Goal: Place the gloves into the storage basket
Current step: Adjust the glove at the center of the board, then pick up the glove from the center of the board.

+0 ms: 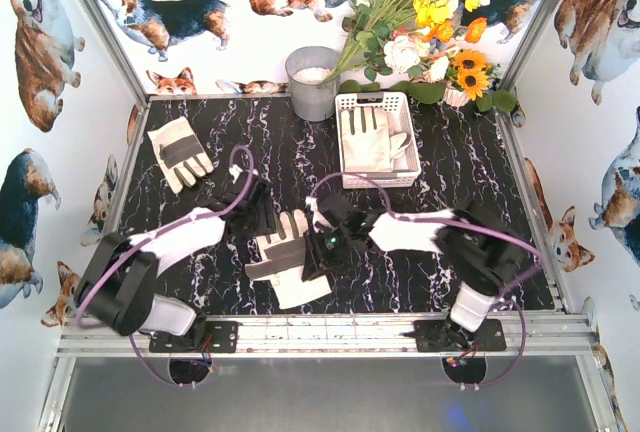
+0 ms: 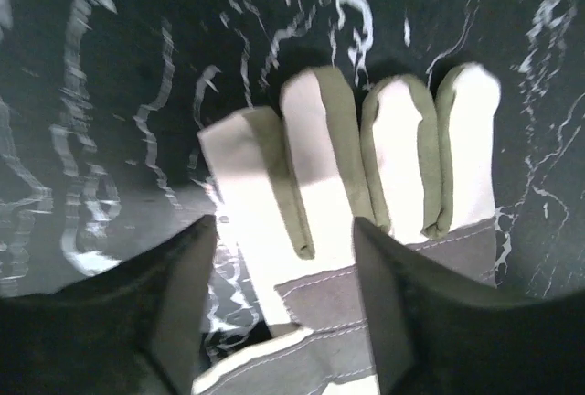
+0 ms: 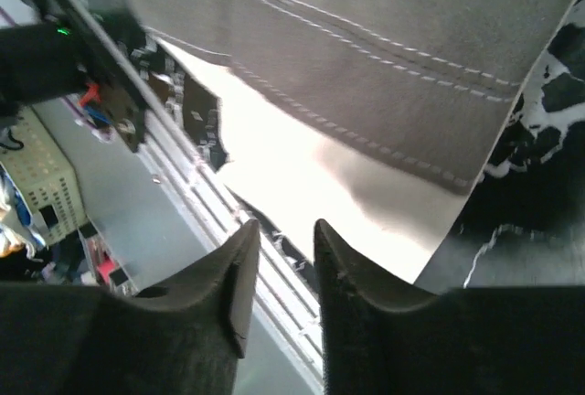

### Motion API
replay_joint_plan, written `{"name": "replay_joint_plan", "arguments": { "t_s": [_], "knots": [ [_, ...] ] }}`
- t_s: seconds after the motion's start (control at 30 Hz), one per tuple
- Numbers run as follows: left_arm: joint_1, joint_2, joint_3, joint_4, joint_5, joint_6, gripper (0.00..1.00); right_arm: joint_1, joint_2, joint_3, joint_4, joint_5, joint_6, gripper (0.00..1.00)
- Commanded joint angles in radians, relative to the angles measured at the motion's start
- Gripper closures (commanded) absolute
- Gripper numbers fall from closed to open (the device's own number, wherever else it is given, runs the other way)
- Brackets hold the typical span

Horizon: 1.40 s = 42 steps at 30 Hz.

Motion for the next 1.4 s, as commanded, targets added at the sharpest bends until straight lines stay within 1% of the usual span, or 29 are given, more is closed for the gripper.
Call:
{"name": "replay_joint_plan", "arguments": {
  "t_s": [0.0, 0.07, 0.13, 0.23, 0.37, 0.47, 0.53, 0.6, 0.67, 0.8, 0.93, 1.03, 1.13, 1.37],
  "knots": [
    [0.06, -0.128, 0.117, -0.154, -0.14, 0.054, 0.39, 0.002, -0.246, 0.026, -0.043, 0.108, -0.071, 0.62],
    [0.127, -0.159, 0.145, -0.177, -0.154, 0.085, 0.3, -0.004, -0.341, 0.037, -0.089, 0.155, -0.107, 0.54],
    [0.22, -0.161, 0.172, -0.187, -0.144, 0.12, 0.24, -0.021, -0.419, 0.039, -0.115, 0.193, -0.128, 0.47],
    [0.366, -0.128, 0.217, -0.172, -0.116, 0.163, 0.19, -0.08, -0.513, 0.014, -0.103, 0.219, -0.148, 0.41],
    [0.54, -0.049, 0.281, -0.108, -0.072, 0.166, 0.17, -0.179, -0.585, 0.007, -0.128, 0.198, -0.176, 0.38],
    [0.622, 0.035, 0.366, -0.078, -0.081, 0.157, 0.17, -0.227, -0.609, 0.015, -0.162, 0.193, -0.205, 0.37],
    [0.649, 0.103, 0.436, -0.072, -0.11, 0.155, 0.18, -0.251, -0.611, 0.017, -0.166, 0.182, -0.211, 0.37],
    [0.67, 0.171, 0.505, -0.072, -0.148, 0.153, 0.2, -0.268, -0.611, 0.017, -0.162, 0.168, -0.211, 0.37],
    [0.692, 0.24, 0.569, -0.086, -0.18, 0.142, 0.25, -0.28, -0.61, 0.021, -0.158, 0.162, -0.209, 0.37],
    [0.733, 0.386, 0.689, -0.147, -0.19, 0.107, 0.35, -0.303, -0.611, 0.025, -0.149, 0.155, -0.198, 0.37],
    [0.75, 0.485, 0.788, -0.197, -0.223, 0.082, 0.38, -0.332, -0.611, 0.027, -0.133, 0.138, -0.19, 0.37],
    [0.759, 0.557, 0.879, -0.24, -0.217, 0.066, 0.4, -0.353, -0.606, 0.031, -0.126, 0.118, -0.187, 0.37],
    [0.76, 0.609, 0.934, -0.264, -0.205, 0.06, 0.45, -0.366, -0.6, 0.036, -0.124, 0.103, -0.186, 0.37],
    [0.769, 0.668, 0.997, -0.284, -0.202, 0.057, 0.65, -0.375, -0.602, 0.045, -0.119, 0.086, -0.183, 0.37]
  ]
}}
